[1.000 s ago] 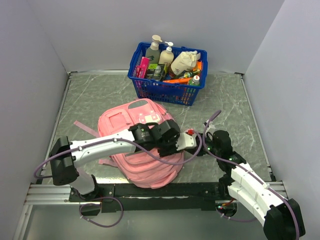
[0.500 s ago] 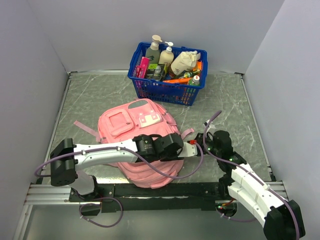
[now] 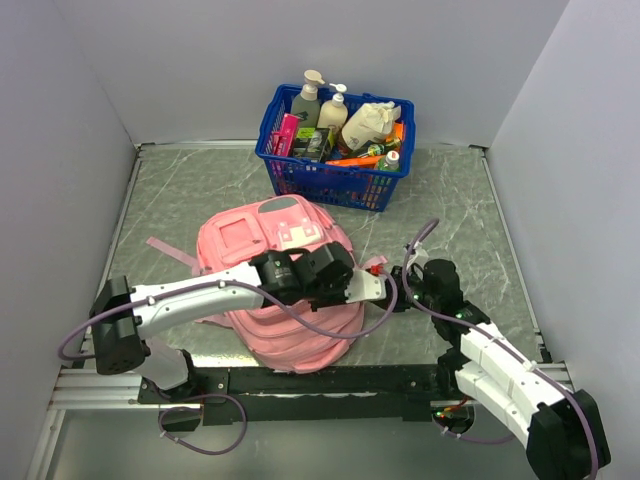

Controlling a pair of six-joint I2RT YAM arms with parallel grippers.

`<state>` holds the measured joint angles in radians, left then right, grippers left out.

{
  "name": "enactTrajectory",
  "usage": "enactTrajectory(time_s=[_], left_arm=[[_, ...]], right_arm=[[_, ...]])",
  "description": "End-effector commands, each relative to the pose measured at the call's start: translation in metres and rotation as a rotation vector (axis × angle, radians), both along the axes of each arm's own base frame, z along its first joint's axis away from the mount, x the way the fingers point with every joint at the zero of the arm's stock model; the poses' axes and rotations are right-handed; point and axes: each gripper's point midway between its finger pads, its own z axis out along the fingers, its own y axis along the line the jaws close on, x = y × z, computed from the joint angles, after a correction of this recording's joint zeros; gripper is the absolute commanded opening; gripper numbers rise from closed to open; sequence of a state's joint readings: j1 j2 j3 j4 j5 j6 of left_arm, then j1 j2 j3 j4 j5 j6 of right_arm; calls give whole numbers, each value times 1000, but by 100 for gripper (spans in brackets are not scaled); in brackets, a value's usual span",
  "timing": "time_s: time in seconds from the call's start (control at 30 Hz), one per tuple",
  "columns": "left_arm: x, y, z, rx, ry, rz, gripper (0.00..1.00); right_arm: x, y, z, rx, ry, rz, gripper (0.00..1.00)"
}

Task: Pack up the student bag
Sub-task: Unzip the student bag at the center of the board.

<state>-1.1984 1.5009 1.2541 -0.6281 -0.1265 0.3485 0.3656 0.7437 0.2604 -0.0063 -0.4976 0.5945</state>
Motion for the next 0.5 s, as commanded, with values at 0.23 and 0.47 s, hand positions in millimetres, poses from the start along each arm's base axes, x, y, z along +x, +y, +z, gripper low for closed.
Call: enactTrajectory(time_s=[0.23,0.47], left_arm=[[-113,34,44,-13,336,-589,1],[-90,54,11,58,229,-501,1]], right_arm=[[26,5,19,-11,-40,-14,0],[21,2,40,5,-89,-16,0]])
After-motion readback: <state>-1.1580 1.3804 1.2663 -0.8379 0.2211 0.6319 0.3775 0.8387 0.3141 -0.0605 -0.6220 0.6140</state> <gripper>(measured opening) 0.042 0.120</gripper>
